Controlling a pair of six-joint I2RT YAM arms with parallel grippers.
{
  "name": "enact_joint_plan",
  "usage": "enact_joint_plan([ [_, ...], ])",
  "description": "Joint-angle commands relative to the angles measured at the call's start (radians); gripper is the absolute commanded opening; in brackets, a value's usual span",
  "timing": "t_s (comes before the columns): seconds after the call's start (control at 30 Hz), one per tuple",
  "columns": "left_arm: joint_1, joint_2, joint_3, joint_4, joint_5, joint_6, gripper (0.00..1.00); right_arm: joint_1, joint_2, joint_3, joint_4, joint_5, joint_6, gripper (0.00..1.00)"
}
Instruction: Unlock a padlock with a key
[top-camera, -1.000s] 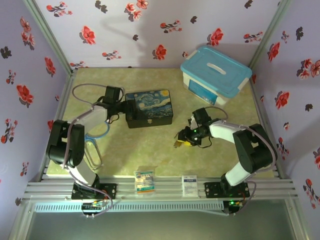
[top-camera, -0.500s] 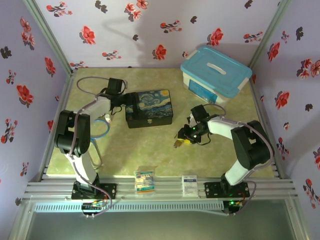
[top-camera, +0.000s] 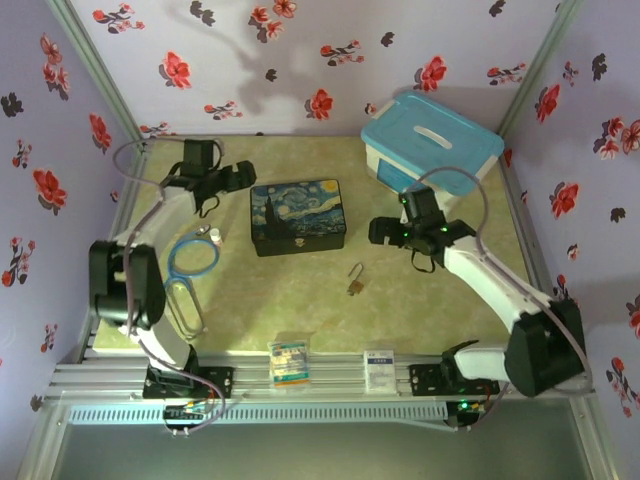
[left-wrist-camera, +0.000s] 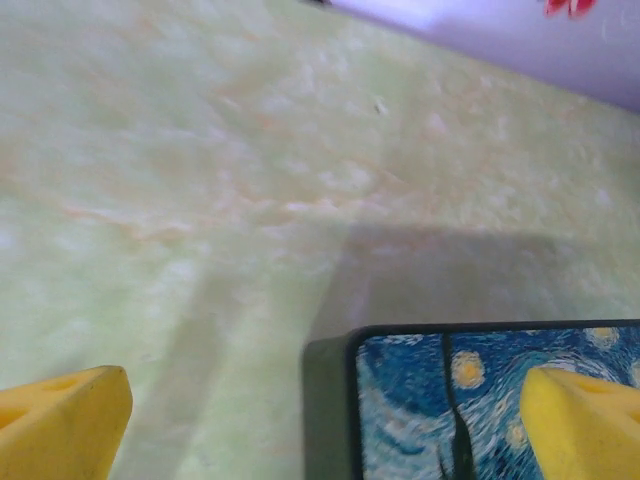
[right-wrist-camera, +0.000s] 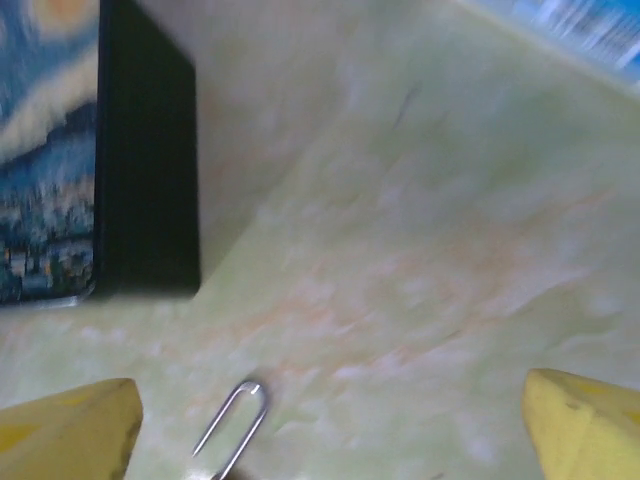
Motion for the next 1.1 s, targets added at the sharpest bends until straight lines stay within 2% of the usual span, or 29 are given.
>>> enact_joint_plan([
  [0.0, 0.018, -0.181, -0.123, 0.043, -0.159, 0.082, 1.00, -0.039, -0.076, -0.014, 0.034, 0.288, -0.115, 0.99],
  [0.03, 0.024, -0.219, -0.178, 0.065, -0.189, 0.117, 1.00, -0.066, -0.091, -0.030, 0.062, 0.334, -0.119, 0.99],
  [0.1, 0.039, -0.280, -0.283, 0.117, -0.267, 0.150, 1.00, -0.134, -0.109, -0.066, 0.124, 0.340, -0.118, 0.99],
  [0.23, 0.126, -0.364, -0.468, 0.230, -0.280, 0.121, 1.00, -0.245, -0.165, -0.262, 0.410, 0.343, -0.158, 0.99],
  [0.3, 0.134, -0.394, -0.536, 0.288, -0.297, 0.155, 1.00, -0.279, -0.194, -0.365, 0.561, 0.361, -0.201, 0.99],
  [0.43, 0.135, -0.416, -0.608, 0.383, -0.357, 0.215, 1.00, -0.363, -0.177, -0.474, 0.724, 0.337, -0.194, 0.99],
  [0.53, 0.137, -0.400, -0.661, 0.463, -0.405, 0.264, 1.00, -0.372, -0.131, -0.547, 0.882, 0.337, -0.206, 0.99],
  [0.7, 0.139, -0.369, -0.758, 0.628, -0.396, 0.330, 1.00, -0.374, -0.017, -0.658, 1.207, 0.263, -0.198, 0.99],
  [0.9, 0.153, -0.295, -0.831, 0.818, -0.335, 0.320, 1.00, -0.374, 0.087, -0.604, 1.263, 0.242, -0.232, 0.99],
  [1.07, 0.170, -0.243, -0.880, 1.023, -0.234, 0.330, 1.00, -0.377, 0.260, -0.656, 1.527, 0.216, -0.250, 0.99],
])
